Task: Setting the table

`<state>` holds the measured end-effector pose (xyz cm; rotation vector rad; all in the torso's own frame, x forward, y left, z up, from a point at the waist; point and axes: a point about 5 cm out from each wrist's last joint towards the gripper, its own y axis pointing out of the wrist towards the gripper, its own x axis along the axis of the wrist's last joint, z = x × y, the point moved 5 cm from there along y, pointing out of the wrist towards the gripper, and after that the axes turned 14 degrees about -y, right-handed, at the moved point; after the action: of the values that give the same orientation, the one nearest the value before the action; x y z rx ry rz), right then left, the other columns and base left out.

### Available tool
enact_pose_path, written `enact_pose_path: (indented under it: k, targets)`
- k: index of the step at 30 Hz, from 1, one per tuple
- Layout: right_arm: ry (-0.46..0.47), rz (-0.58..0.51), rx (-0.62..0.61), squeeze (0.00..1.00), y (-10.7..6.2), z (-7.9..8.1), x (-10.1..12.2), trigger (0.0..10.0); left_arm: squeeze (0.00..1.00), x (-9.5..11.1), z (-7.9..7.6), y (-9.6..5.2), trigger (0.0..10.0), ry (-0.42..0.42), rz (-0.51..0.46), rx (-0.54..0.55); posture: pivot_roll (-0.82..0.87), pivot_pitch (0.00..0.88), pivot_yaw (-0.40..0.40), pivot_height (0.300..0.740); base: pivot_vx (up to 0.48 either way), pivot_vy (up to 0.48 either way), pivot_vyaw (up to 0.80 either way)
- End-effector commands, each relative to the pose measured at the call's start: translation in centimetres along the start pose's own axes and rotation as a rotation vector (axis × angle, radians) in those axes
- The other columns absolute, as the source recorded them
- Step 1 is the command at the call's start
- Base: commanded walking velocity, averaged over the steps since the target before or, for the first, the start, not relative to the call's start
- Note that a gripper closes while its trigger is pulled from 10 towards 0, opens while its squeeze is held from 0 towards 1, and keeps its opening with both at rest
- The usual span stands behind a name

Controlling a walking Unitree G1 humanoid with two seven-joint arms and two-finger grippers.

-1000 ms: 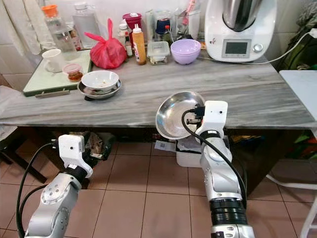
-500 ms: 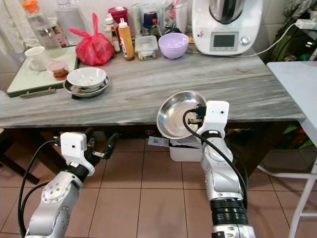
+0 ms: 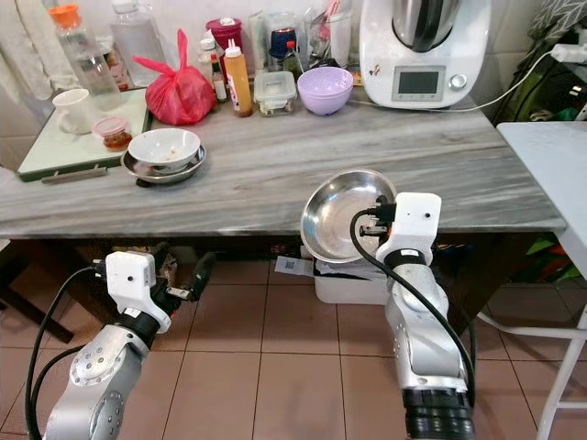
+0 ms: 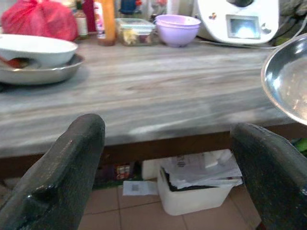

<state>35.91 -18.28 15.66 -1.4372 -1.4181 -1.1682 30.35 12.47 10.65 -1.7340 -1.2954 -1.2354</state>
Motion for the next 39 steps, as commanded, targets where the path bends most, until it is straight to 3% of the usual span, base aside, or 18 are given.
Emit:
enact_pose_path:
  k: [1,17,28,39]
  targets:
    - [-0.002,-0.012,0.003,0.0,-0.2,0.1,0.5,10.0,0.0,0.2,-0.1,-0.1,10.0,0.002,0.0,-0.006,-0.13,0.06,0.086,0.74,0.307,0.0,0.0]
    - [-0.013,-0.009,0.014,0.0,-0.1,0.5,0.7,10.0,0.0,-0.1,-0.3,-0.2,10.0,-0.005,0.016,-0.016,-0.13,0.057,0.085,0.74,0.315,0.0,-0.4]
    - [-0.008,-0.003,0.03,0.0,-0.1,0.9,0.6,10.0,0.0,-0.4,-0.4,-0.5,10.0,-0.017,0.019,-0.013,-0.12,0.06,0.083,0.74,0.224,0.0,0.0]
    - [0.055,-0.001,0.114,0.0,-0.1,3.3,0.7,10.0,0.0,-1.0,-0.7,-2.7,10.0,0.018,0.071,-0.066,-0.11,0.076,0.086,0.74,0.0,0.0,0.0]
